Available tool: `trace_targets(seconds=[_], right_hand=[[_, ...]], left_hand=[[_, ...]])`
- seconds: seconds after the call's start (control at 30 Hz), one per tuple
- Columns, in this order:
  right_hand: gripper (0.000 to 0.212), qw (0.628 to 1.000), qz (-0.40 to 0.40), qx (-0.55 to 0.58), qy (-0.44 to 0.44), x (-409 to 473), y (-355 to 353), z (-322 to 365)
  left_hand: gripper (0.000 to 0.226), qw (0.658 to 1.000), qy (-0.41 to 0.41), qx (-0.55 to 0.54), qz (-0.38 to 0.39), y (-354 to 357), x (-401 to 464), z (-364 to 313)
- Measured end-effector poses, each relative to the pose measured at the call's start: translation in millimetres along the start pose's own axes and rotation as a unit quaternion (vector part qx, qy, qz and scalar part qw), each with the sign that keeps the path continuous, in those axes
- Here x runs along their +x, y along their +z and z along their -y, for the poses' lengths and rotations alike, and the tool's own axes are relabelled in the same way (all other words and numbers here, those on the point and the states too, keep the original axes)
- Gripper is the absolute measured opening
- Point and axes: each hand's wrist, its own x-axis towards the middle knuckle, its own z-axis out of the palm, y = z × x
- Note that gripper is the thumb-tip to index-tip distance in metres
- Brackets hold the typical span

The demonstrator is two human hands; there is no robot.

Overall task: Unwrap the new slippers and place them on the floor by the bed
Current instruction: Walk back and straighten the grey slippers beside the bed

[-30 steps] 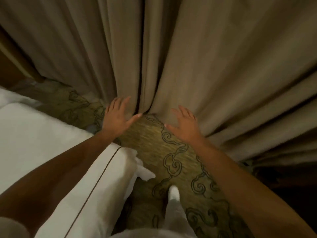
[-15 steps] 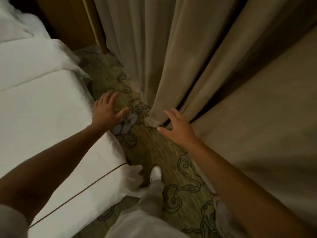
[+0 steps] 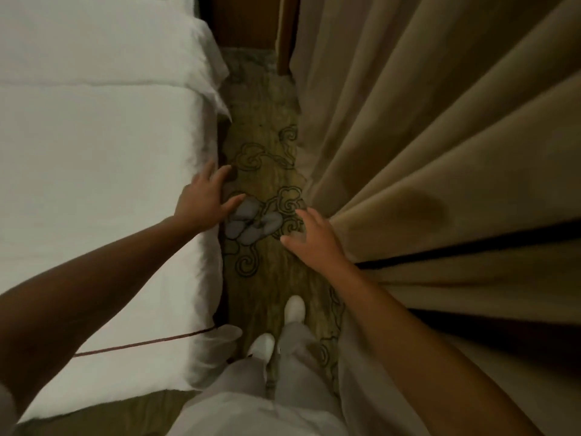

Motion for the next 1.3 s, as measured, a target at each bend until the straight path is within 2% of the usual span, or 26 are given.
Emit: trace_targets(seconds=[0.2,0.37,0.47,0.63,0.77,0.93,1.07,1.23,1.3], right_hand=[[0.085,0.996,0.09,-0.017,-0.008,91.2,49.2,-35.5],[0.08,0.998,0.06,0.01,0.004,194.3,93.4,-68.3],[0.08,0.996,0.08,0.029,0.023,234.8,131.4,-85.5],[0.077,0.991,0.118,0.023,0.061,318.6,210.0,-113.0],[0.077,0.988,0.139,0.005,0.064,378.0,284.4,-142.7],[0.07,0.988,0.145,-0.044,-0.003,443.9,355.3,-188.4],[0.07,0.987,0.143,-0.068,-0.02,500.8,417.0,-228.6],[0.07,0.988,0.141,-0.018,0.066,543.1,458.6,-251.0],[0.073,0.985,0.15,-0.019,0.08,550.7,470.6,-260.0]], left_hand=[[0.081,0.996,-0.081,-0.001,0.034,69.6,48.8,27.5],[0.077,0.99,-0.127,-0.008,0.068,164.1,101.3,68.4],[0.076,0.983,-0.141,-0.007,0.115,218.8,116.2,87.9],[0.07,0.978,-0.138,-0.022,0.155,308.3,157.2,124.8],[0.066,0.98,-0.108,0.011,0.168,384.0,185.5,170.0],[0.07,0.98,-0.095,0.027,0.17,469.4,225.4,216.8],[0.072,0.978,-0.103,0.044,0.176,547.0,254.0,253.3],[0.068,0.969,-0.034,0.147,0.198,608.1,276.7,281.4],[0.068,0.966,-0.039,0.153,0.205,623.4,286.0,284.0]])
